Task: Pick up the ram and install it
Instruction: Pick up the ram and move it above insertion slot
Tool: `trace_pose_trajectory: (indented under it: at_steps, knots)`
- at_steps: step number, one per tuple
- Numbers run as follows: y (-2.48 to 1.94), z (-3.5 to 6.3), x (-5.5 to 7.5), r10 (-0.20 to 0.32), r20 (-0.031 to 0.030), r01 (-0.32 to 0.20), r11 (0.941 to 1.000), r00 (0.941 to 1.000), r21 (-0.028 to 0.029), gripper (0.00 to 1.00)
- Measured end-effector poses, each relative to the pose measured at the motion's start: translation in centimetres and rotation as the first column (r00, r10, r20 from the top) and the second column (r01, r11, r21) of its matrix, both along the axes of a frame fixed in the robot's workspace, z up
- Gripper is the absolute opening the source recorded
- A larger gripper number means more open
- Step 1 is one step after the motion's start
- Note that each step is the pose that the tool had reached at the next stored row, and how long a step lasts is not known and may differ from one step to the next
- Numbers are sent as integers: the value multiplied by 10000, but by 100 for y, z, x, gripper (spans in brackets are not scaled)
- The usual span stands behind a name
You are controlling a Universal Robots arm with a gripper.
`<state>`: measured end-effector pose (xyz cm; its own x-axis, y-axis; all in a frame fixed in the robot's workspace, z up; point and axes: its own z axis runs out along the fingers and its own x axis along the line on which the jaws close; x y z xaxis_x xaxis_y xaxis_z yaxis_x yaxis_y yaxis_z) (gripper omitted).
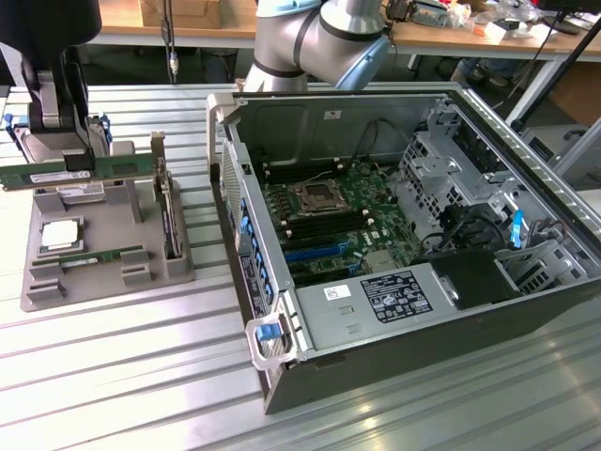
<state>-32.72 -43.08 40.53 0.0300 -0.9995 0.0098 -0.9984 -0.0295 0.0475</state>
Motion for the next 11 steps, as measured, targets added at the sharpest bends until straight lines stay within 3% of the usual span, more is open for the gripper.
trace_pose_trajectory:
  at_steps: [11]
  knots:
    - [0, 0, 98, 0, 0, 0, 10000, 10000, -33, 12]
